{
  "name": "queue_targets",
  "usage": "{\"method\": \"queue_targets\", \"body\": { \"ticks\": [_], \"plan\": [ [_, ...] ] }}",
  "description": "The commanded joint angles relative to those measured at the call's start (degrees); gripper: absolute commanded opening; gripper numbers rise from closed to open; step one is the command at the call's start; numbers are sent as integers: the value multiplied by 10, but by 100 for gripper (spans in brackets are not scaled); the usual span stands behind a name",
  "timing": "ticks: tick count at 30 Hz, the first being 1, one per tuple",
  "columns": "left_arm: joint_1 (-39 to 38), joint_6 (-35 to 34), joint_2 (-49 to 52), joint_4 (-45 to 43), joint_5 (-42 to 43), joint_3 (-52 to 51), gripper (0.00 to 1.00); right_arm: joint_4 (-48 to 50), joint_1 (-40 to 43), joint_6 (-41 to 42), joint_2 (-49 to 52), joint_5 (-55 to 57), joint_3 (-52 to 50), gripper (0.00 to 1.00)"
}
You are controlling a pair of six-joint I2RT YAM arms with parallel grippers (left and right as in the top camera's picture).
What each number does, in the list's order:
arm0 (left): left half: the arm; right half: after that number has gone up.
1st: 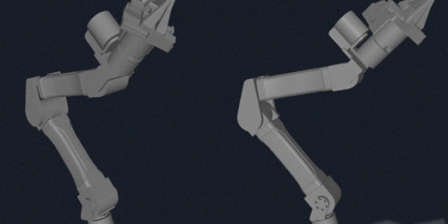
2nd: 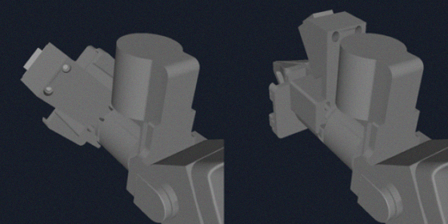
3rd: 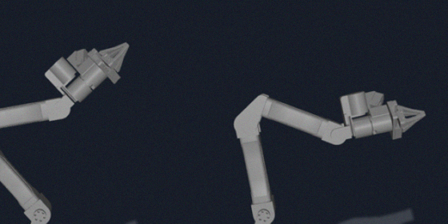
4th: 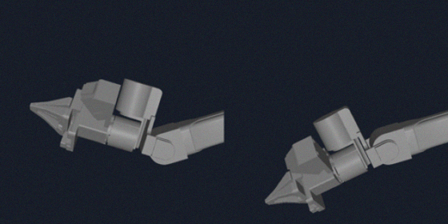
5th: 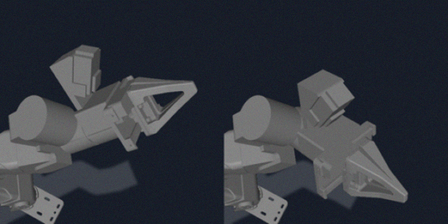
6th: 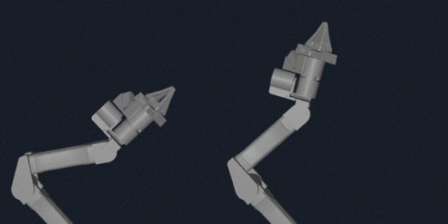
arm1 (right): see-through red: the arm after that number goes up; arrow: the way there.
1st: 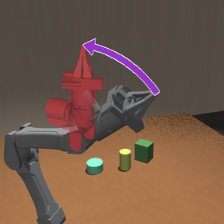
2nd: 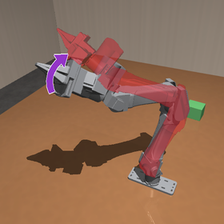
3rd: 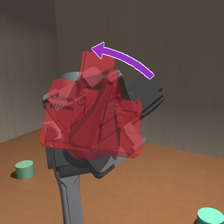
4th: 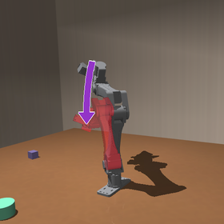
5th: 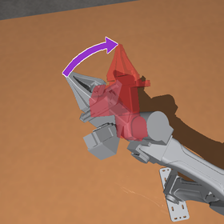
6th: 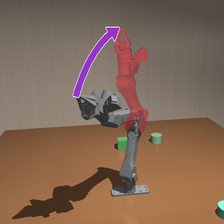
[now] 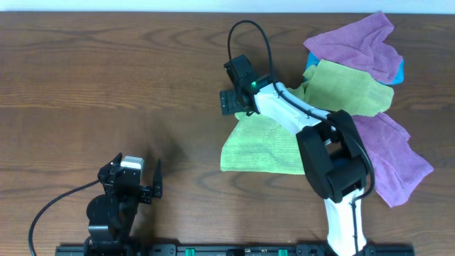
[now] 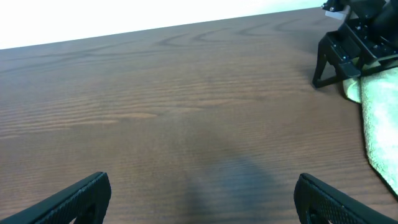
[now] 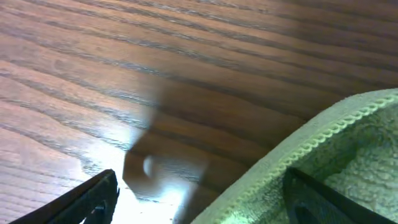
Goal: Fold the cloth
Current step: 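Carry the green cloth left to the table center with the right gripper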
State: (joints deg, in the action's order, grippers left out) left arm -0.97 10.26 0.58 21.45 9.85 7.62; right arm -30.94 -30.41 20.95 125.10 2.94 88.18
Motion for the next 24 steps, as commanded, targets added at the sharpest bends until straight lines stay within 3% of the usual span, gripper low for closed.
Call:
{"method": "queue_targets", "body": {
  "ticks": [1, 6, 13, 15, 24],
  "plan": [
    [-2, -6, -3, 6, -10, -11, 95, 0, -8, -4, 17, -25, 0, 85],
    [-2, -6, -3, 6, -10, -11, 95, 1, -7, -4, 17, -37, 1, 78],
    [-2, -6, -3, 6, -10, -11, 96, 1, -9, -4, 17, -37, 1, 10],
    [-2, -6, -3, 6, -10, -11, 95, 1, -9, -4, 17, -39, 1, 1],
    [-2, -6, -3, 6, -10, -11, 95, 11, -11, -2, 17, -78, 53, 1]
  ]
}}
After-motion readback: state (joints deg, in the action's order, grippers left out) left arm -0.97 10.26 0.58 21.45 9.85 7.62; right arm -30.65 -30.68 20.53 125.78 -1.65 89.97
